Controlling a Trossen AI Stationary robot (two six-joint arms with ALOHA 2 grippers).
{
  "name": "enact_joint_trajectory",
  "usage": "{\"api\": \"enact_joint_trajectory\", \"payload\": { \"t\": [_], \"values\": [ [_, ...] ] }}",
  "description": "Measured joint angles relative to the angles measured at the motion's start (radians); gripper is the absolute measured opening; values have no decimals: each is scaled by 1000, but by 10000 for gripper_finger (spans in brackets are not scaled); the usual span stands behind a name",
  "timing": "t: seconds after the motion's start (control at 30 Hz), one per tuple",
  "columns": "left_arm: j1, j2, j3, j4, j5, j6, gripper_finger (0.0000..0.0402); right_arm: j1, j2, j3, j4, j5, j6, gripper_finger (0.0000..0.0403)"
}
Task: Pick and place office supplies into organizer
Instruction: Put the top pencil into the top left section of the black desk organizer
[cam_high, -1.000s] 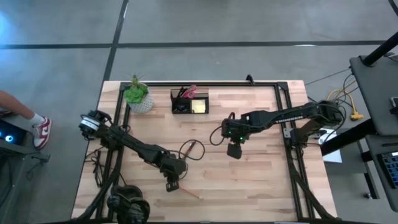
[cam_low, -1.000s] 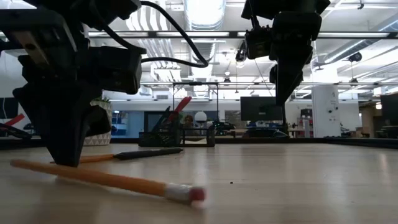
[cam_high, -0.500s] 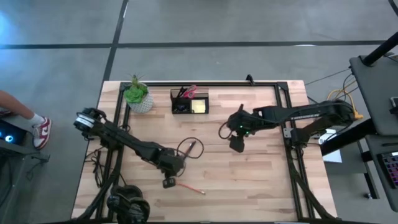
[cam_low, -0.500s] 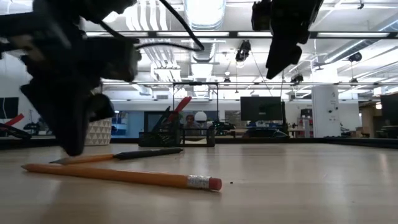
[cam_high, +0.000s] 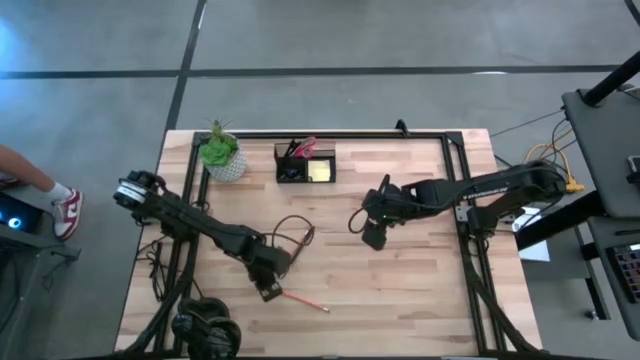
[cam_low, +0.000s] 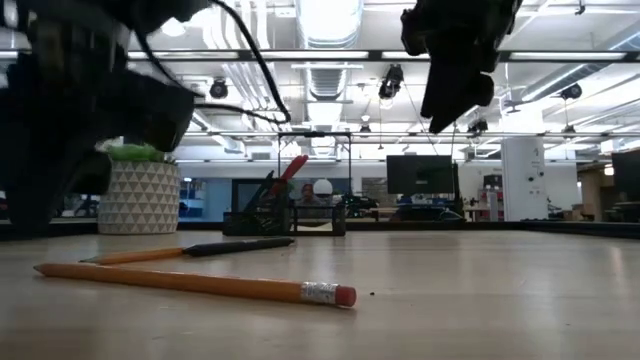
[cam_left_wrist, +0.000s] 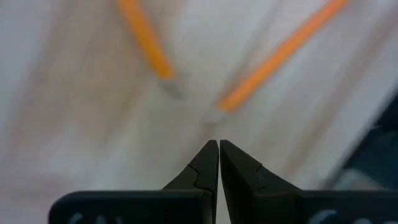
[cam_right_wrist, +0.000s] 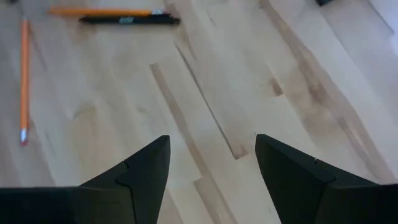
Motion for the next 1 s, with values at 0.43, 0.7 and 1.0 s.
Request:
{"api": "enact_joint_trajectory", "payload": {
  "t": [0.43,0.7,1.0],
  "values": [
    [-32,-2,-21,108,-23,-170,0,19,39,0,72,18,165,231],
    [-32,-3,-64,168,-90,-193,0,22,39,0,73,18,176,231],
    [-43,-2,-74,190,-109,-225,0,21,39,0,73,40,175,231]
  ]
}}
